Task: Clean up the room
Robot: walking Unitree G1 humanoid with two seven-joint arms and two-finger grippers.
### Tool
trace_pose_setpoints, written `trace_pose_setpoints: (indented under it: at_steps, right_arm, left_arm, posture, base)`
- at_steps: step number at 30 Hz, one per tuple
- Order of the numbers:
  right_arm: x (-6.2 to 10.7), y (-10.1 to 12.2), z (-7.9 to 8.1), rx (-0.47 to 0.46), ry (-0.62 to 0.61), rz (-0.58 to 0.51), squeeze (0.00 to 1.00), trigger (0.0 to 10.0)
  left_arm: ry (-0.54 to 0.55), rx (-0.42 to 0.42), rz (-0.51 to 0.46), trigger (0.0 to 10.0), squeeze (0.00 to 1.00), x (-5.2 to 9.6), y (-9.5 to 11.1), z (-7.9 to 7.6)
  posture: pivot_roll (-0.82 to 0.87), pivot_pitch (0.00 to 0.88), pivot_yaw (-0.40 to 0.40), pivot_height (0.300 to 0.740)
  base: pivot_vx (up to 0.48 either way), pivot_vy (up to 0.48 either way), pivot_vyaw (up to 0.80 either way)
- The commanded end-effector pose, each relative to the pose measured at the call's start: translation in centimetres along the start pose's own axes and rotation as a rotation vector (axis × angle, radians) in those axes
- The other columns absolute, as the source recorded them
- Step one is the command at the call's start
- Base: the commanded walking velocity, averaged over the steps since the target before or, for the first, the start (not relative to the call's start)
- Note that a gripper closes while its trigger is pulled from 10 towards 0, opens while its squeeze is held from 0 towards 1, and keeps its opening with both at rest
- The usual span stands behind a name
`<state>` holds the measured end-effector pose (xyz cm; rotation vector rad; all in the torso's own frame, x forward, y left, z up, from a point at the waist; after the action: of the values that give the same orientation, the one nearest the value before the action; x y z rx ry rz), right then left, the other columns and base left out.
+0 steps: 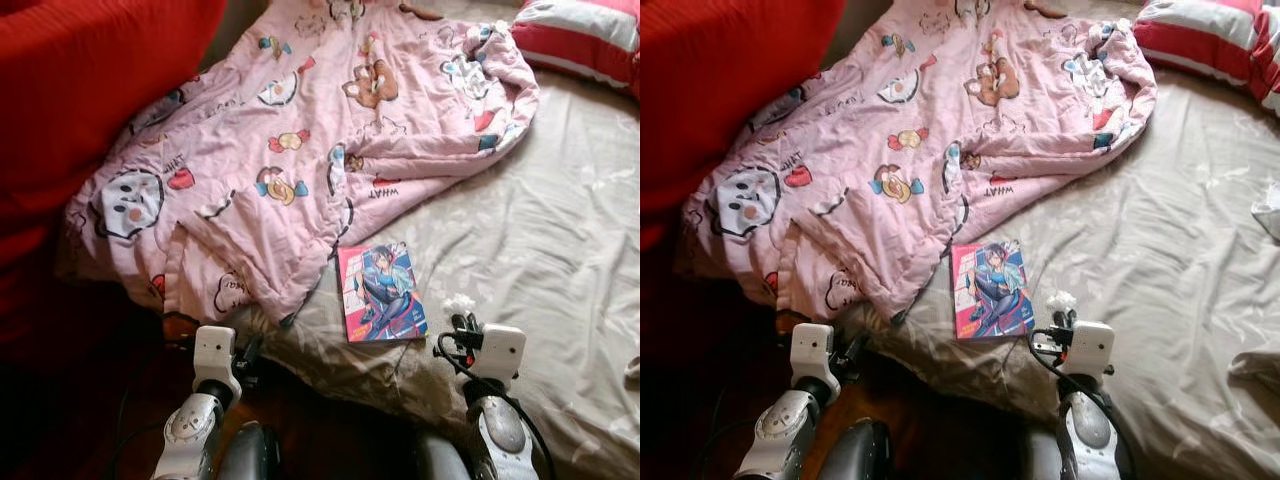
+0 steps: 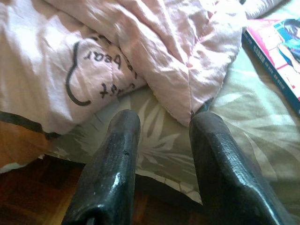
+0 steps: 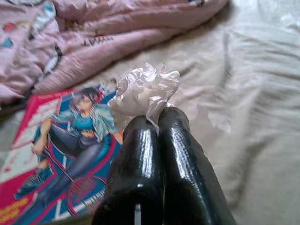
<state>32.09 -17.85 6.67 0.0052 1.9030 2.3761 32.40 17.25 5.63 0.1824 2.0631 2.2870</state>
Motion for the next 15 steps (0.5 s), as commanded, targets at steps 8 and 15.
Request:
trace_pose_setpoints:
  at_steps: [8, 15]
  right_arm:
    - [0.4, -0.4, -0.3, 0.014, -0.002, 0.020, 0.00, 10.0]
    - [0.7, -1.9, -1.3, 0.034, -0.023, 0.114, 0.00, 10.0]
  left_arm:
    - [0.048, 0.004, 0.028, 10.0, 0.00, 1.0, -1.3, 0.7]
    - [0.064, 0.008, 0.053, 10.0, 0.00, 0.9, -1.7, 0.7]
  posture:
    - [-0.07, 0.118, 0.029, 0.611]
    - [-0.07, 0.085, 0.029, 0.655]
  base:
    - [0.000, 0.000, 0.00]
    - [0.000, 0.000, 0.00]
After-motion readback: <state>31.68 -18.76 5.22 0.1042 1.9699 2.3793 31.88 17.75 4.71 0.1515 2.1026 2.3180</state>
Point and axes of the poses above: a point about 5 cm out from each wrist's last joint towards the gripper, its own x axis pointing back from the gripper into the wrist, its own y axis along the axis of the wrist's last joint, z = x × y, the point moved 1 cm from there along -x, pointing out of the wrist towards the gripper, and after that the axes turned 7 degrees about -x, right-handed, at the moved point
